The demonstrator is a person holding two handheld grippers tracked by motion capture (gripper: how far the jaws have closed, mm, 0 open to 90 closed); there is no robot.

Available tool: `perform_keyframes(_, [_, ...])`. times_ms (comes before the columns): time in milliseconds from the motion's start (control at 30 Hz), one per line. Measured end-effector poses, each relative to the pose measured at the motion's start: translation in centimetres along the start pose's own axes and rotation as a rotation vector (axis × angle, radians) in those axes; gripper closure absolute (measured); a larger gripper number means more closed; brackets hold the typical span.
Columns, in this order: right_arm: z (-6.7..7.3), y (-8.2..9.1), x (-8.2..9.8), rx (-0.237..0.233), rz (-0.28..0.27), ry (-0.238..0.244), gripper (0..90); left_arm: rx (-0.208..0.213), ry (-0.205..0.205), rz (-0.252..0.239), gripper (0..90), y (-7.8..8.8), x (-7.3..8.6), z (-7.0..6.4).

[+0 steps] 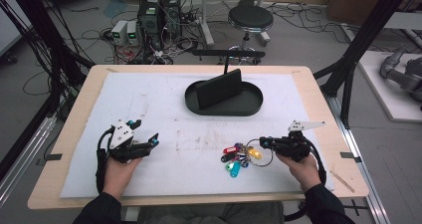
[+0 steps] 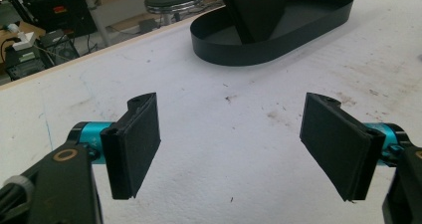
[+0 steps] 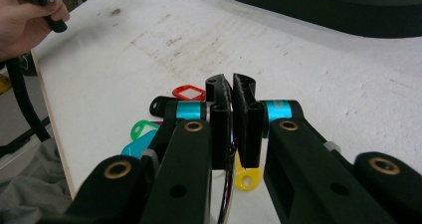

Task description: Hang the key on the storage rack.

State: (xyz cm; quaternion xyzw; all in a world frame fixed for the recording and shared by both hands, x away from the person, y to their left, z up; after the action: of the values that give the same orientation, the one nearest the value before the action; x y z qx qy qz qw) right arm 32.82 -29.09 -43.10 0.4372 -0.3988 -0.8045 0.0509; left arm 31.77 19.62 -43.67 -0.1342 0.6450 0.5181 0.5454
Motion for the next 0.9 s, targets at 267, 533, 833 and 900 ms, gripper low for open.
perform_keyframes(267, [0.8, 0.6, -1.1, 0.037, -0.018, 0.059, 87.6, -0.002, 0.004, -0.003, 23.7, 0.3, 0.1, 0.1])
perform_keyframes(533, [1.4, 1.5, -2.9, 0.043, -0.052, 0.114, 87.7, -0.003, 0.010, -0.006, 23.7, 0.7, 0.4, 0.3])
perform_keyframes(833, [1.9, 2.4, -5.1, 0.035, -0.100, 0.182, 87.6, -0.010, 0.015, -0.005, 23.8, 1.0, 0.7, 0.4])
perform_keyframes(900, [1.9, 2.7, -5.5, 0.035, -0.107, 0.191, 87.7, -0.009, 0.015, -0.004, 23.7, 1.1, 0.7, 0.4])
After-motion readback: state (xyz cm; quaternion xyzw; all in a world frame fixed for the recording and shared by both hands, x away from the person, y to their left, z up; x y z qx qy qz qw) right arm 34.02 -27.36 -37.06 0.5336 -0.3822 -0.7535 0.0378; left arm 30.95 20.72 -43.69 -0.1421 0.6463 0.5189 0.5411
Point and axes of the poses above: each handheld gripper's, and its own axes: y roughly backward along the jaws, x roughly out of its underside, z roughly to its left, the point moved 2 cm from there along -y, roughly forward along the jaws, and after that the axes turned 14 degrees about z, right-handed, at the moved point
